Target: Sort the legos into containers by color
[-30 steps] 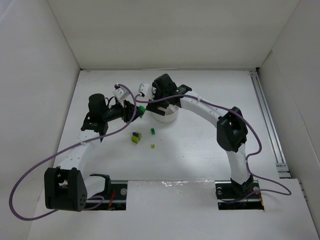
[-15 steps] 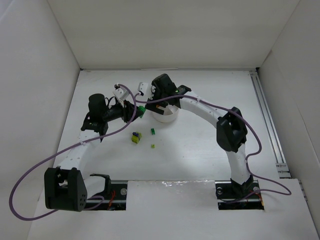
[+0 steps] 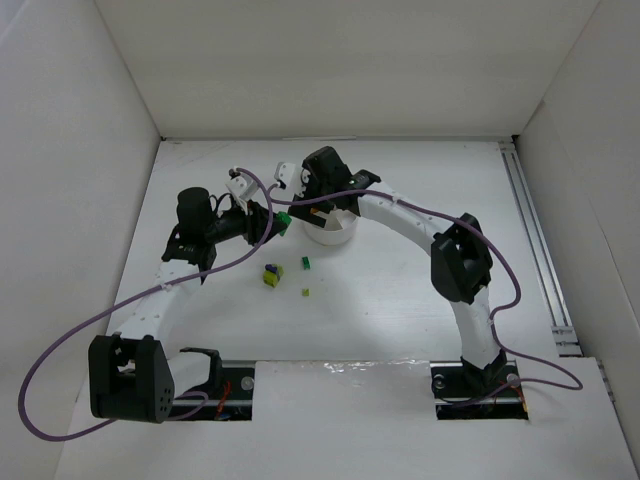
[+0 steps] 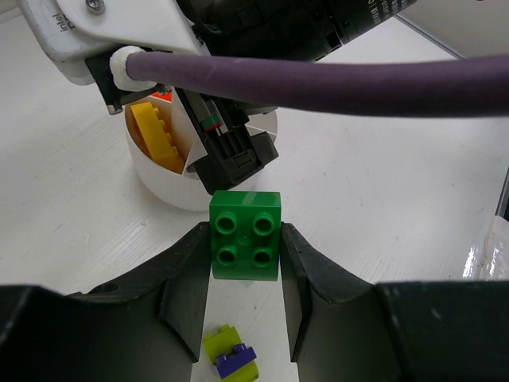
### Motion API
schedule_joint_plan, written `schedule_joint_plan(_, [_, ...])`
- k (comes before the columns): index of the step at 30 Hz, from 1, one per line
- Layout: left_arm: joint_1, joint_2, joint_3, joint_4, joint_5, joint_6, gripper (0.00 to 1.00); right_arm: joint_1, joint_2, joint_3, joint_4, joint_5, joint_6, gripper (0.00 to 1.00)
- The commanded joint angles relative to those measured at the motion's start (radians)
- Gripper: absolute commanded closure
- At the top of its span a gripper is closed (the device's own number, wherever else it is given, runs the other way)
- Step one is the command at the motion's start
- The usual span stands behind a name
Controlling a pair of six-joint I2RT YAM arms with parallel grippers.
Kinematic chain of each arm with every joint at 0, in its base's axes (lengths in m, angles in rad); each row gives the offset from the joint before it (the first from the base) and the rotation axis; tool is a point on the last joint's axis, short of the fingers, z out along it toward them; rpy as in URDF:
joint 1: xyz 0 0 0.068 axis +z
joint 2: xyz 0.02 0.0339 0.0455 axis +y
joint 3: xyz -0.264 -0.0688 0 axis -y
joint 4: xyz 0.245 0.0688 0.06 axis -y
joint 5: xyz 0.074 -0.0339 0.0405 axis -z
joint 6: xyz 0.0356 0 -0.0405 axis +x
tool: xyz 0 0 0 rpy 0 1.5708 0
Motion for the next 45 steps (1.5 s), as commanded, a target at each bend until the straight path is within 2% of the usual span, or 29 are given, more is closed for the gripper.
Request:
schedule_joint_plan(1, [0.007,-0.016,0.02,0.023,0.024,0.009,1.0,0.013,0.028,0.063,0.04,0.01,0.025,0.0])
schedule_joint_plan(16, [0.007,-0.016,0.02,0.023,0.024,0.009,1.0,0.013,0.048,0.083,0.04,0.02,0.034,0.0])
schedule_joint_plan(34, [0.007,-0.007,0.02,0.033,0.024,0.009,1.0,0.013,-0.028,0.146,0.002,0.001,0.063,0.0])
schedule_joint_plan(45, [-0.003,0.002,0.02,0.042,0.024,0.0,1.0,0.004,-0.146,0.006,0.001,-0.008,0.1,0.0])
